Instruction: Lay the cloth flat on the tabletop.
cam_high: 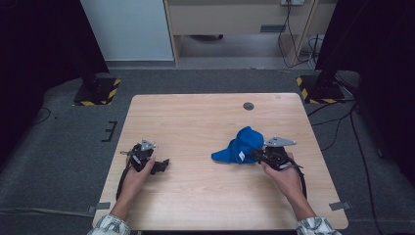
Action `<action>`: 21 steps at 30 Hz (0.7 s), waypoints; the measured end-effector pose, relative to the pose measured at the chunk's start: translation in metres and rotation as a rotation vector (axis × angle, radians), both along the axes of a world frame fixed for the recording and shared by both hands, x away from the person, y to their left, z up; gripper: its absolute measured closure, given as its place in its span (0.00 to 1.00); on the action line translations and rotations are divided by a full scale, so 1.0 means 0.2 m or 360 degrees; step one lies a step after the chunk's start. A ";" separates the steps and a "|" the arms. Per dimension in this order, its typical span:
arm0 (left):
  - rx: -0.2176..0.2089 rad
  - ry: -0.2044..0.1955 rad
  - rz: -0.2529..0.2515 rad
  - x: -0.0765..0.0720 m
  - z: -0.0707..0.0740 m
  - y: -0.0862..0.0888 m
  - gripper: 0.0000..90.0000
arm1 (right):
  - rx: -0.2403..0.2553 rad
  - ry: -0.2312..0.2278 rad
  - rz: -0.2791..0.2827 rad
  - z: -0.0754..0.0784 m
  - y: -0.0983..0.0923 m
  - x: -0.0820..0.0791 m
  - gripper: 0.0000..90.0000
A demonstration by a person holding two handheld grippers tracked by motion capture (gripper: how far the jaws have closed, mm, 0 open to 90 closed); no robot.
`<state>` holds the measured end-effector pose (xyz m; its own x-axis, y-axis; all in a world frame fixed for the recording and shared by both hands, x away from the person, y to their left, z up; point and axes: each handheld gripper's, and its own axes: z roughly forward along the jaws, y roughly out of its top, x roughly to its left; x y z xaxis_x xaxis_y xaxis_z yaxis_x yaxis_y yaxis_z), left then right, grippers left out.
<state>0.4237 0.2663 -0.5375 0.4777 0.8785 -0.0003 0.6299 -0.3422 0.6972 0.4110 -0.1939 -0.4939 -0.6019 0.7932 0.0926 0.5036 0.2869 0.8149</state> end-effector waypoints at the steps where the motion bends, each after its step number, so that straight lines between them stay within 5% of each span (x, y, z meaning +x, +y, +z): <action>1: 0.0000 0.0000 0.0000 0.00 0.00 0.00 0.00 | 0.0001 0.0002 0.0015 0.00 0.01 0.00 0.87; 21: -0.0001 0.0000 -0.0001 0.00 0.00 0.00 0.00 | -0.0017 0.0041 0.0160 0.01 0.41 0.01 0.86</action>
